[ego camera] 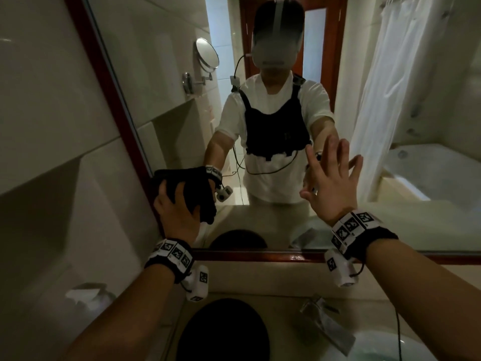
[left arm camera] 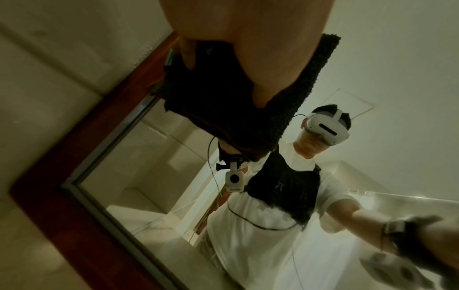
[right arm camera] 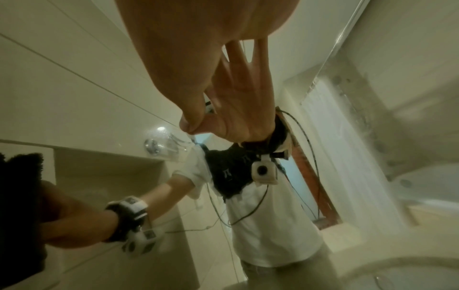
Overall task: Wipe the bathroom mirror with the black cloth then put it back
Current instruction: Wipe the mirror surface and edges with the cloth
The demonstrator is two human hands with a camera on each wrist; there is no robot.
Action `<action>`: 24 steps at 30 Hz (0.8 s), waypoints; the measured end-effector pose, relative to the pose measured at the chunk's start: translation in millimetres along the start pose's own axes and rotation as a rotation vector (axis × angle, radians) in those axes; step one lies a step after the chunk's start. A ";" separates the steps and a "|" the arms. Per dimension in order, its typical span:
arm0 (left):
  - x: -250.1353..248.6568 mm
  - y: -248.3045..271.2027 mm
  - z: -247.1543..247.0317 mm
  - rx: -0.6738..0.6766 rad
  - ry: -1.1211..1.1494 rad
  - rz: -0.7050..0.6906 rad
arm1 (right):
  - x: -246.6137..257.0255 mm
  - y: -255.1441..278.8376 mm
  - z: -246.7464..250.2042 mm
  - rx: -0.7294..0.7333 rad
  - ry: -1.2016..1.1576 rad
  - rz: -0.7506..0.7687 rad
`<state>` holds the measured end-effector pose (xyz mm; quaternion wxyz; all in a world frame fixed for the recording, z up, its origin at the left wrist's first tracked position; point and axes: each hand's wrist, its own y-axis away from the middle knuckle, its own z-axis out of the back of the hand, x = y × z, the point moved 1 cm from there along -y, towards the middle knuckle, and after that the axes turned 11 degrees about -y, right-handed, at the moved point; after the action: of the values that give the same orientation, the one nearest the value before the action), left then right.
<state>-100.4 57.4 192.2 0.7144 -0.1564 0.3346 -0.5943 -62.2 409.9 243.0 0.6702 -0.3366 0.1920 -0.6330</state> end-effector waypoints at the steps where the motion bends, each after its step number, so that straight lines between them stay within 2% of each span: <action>1: -0.2 1.2 -1.7 -0.013 0.003 0.000 | -1.0 0.3 -1.4 -0.005 -0.001 0.006; 10: -3.2 2.9 -4.1 -0.073 -0.006 -0.043 | -5.6 1.5 -2.5 -0.030 -0.017 0.027; 15: -13.1 -32.6 26.7 -0.171 -0.051 -0.147 | -6.7 1.8 -3.8 -0.047 -0.020 0.037; 19: -24.0 -65.5 60.1 -0.173 -0.008 -0.118 | -6.9 1.9 -3.7 -0.053 -0.021 0.036; 24: -24.3 -53.6 53.9 -0.186 -0.027 -0.121 | -5.4 2.9 -2.9 -0.064 -0.018 0.037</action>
<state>-106.2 58.1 271.8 0.6643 -0.2496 0.3686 -0.6005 -62.8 414.5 238.0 0.6724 -0.3598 0.2122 -0.6110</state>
